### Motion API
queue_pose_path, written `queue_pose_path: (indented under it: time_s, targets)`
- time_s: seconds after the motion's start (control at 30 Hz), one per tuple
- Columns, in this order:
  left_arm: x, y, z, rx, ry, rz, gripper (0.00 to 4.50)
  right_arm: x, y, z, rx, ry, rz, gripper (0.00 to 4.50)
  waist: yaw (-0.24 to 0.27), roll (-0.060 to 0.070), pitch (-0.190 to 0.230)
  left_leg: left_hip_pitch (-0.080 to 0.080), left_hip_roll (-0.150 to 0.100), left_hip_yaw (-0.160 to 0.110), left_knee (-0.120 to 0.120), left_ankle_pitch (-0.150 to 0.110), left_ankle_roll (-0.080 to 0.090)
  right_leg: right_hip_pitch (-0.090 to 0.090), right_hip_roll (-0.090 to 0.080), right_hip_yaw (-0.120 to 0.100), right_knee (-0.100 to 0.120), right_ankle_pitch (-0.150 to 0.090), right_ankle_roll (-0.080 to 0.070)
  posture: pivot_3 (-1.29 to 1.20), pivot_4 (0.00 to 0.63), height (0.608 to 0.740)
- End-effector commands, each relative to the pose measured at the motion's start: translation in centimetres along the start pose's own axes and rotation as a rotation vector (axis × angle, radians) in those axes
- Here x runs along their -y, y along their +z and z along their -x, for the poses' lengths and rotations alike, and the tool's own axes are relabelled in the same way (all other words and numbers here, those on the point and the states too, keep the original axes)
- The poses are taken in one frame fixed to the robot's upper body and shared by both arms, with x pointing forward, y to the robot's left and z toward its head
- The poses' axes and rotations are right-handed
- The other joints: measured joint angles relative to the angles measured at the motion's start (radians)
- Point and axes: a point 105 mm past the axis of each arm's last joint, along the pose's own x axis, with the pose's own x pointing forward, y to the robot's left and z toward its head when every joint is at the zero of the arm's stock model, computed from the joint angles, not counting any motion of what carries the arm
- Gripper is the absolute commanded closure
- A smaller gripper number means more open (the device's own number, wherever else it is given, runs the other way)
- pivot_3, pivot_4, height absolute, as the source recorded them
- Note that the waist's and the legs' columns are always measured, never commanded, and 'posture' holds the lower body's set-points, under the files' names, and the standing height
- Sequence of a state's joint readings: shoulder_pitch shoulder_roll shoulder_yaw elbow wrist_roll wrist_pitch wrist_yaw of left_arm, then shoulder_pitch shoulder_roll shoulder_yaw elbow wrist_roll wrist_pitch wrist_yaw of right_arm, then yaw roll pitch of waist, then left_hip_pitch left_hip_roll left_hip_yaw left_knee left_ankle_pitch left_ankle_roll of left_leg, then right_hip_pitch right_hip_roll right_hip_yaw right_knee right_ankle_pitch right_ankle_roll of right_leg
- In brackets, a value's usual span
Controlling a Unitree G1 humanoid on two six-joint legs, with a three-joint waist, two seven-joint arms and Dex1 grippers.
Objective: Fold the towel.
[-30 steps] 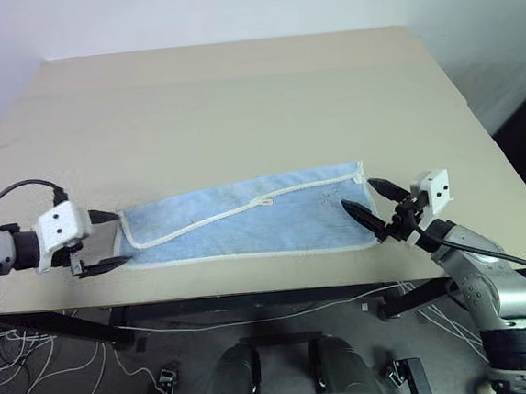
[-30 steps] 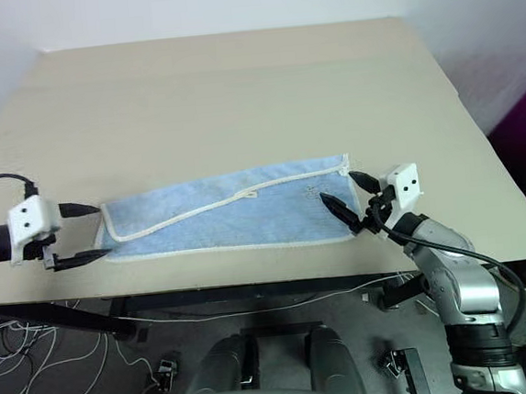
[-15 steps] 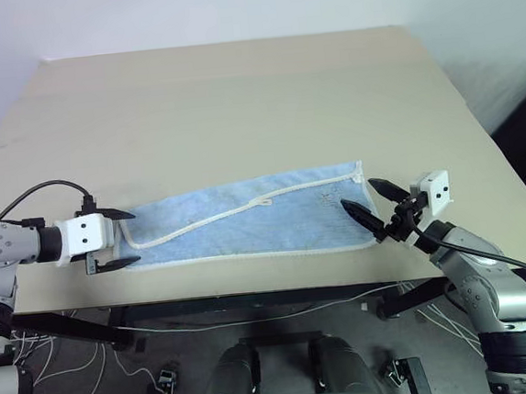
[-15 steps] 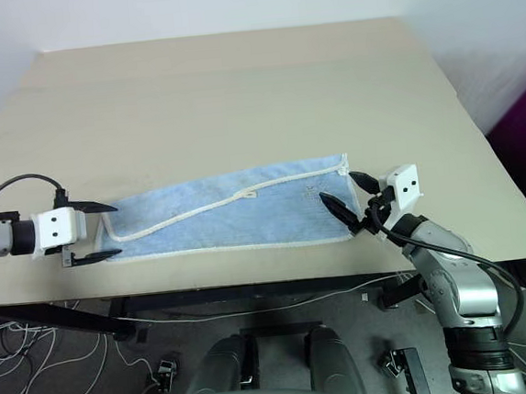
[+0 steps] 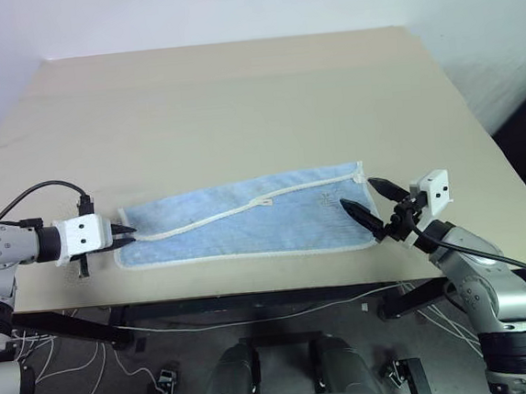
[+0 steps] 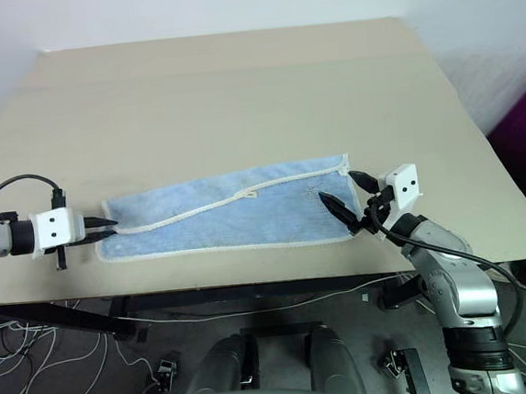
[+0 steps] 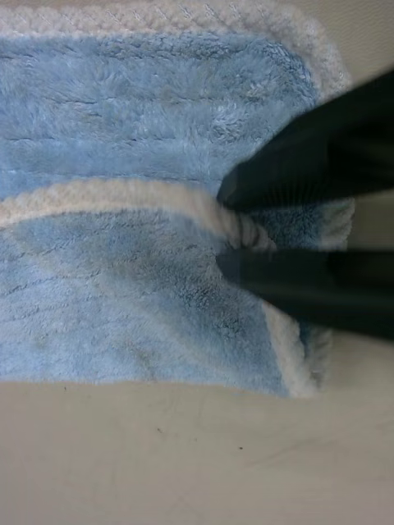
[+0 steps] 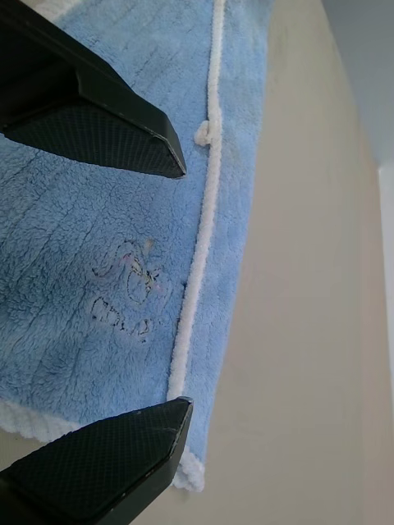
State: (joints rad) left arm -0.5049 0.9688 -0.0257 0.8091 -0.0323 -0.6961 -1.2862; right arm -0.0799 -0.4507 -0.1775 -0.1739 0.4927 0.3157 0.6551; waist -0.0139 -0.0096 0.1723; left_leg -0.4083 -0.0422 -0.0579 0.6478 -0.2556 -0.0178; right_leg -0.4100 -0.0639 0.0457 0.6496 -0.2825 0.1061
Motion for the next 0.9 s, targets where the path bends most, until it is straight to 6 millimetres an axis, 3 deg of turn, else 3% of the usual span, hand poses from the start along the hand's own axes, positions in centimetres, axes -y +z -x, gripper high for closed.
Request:
queue_pose_path:
  time_s: [0.03, 0.2, 0.5, 0.67, 0.9]
  targets:
    - [-0.4, 0.4, 0.5, 0.018, 0.022, -0.007, 4.48, -0.6, 1.4, -0.1, 0.049, 0.019, 0.038, 0.0, 0.0, 0.0, 0.0, 0.0, 0.0, 0.0, 0.0, 0.0, 0.0, 0.0, 0.0, 0.0, 0.0, 0.0, 0.0, 0.0, 0.15, 0.74]
    - [-2.0, 1.1, 0.8, 0.089, 0.102, 0.125, 4.48, -0.5, 1.9, -0.1, 0.053, 0.024, 0.053, 0.0, 0.0, 0.0, 0.0, 0.0, 0.0, 0.0, 0.0, 0.0, 0.0, 0.0, 0.0, 0.0, 0.0, 0.0, 0.0, 0.0, 0.15, 0.74]
    - [-1.8, 1.1, 1.3, 0.121, 0.166, 0.182, 4.48, -0.5, 3.6, -0.7, 0.032, 0.079, 0.179, 0.0, -0.002, 0.0, 0.0, 0.0, 0.0, 0.0, 0.0, 0.0, 0.0, 0.0, 0.0, 0.0, 0.0, 0.0, 0.0, 0.0, 0.15, 0.74]
    - [-3.1, 1.1, 2.2, 0.147, 0.279, 0.243, 4.48, 0.1, 5.0, -1.7, -0.01, 0.131, 0.344, 0.0, -0.001, 0.0, 0.0, 0.0, 0.0, 0.0, 0.001, 0.0, 0.0, 0.0, 0.0, 0.0, 0.0, 0.0, 0.0, 0.0, 0.15, 0.74]
    - [-3.6, 1.4, 2.4, 0.156, 0.364, 0.256, 4.48, 2.9, 3.5, -3.0, -0.194, 0.153, 0.681, 0.0, -0.001, 0.0, 0.0, 0.0, 0.0, 0.0, 0.001, 0.0, 0.0, 0.0, 0.0, 0.0, 0.0, 0.0, 0.0, 0.0, 0.15, 0.74]
